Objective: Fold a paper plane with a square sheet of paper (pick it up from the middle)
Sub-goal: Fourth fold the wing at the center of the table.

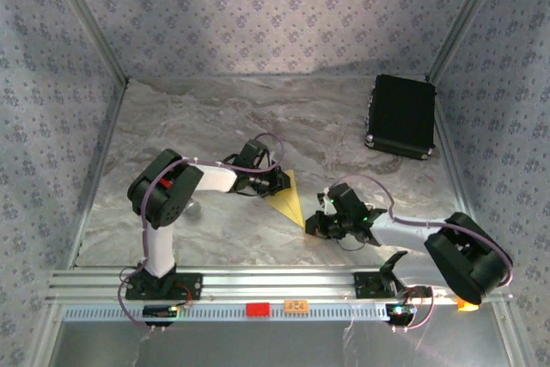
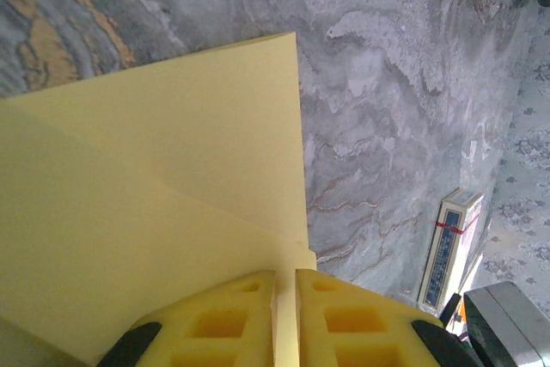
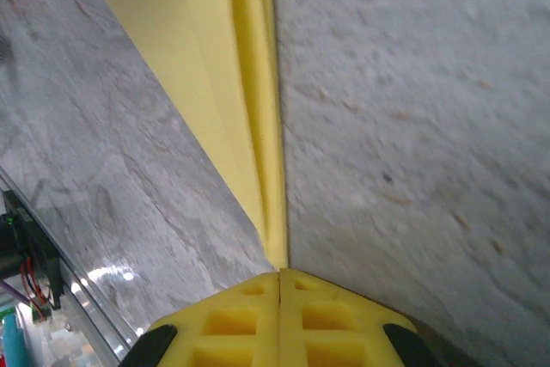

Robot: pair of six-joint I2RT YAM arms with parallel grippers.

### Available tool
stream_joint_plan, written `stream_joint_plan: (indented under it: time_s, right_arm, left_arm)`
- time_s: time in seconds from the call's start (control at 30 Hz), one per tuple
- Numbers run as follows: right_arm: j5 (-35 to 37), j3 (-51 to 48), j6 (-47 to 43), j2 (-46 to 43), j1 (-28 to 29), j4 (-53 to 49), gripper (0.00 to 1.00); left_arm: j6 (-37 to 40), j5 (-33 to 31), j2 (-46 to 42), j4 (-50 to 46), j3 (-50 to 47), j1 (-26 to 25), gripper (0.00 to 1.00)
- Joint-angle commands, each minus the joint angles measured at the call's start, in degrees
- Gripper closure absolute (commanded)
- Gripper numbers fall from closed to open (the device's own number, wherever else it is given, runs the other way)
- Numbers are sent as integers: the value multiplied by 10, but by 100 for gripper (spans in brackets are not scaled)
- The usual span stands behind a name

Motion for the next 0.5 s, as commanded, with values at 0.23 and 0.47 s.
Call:
stream_joint_plan:
  time_s: [0.23,0.47]
  right_arm:
    - [9,68,-16,-66,-20,-109,93]
    - [-10,159,-2,87,-18,-27,95]
  left_arm:
    - [0,-33,7,-13,-21,1,87]
    - [2,-32,10,-12,-20,1,87]
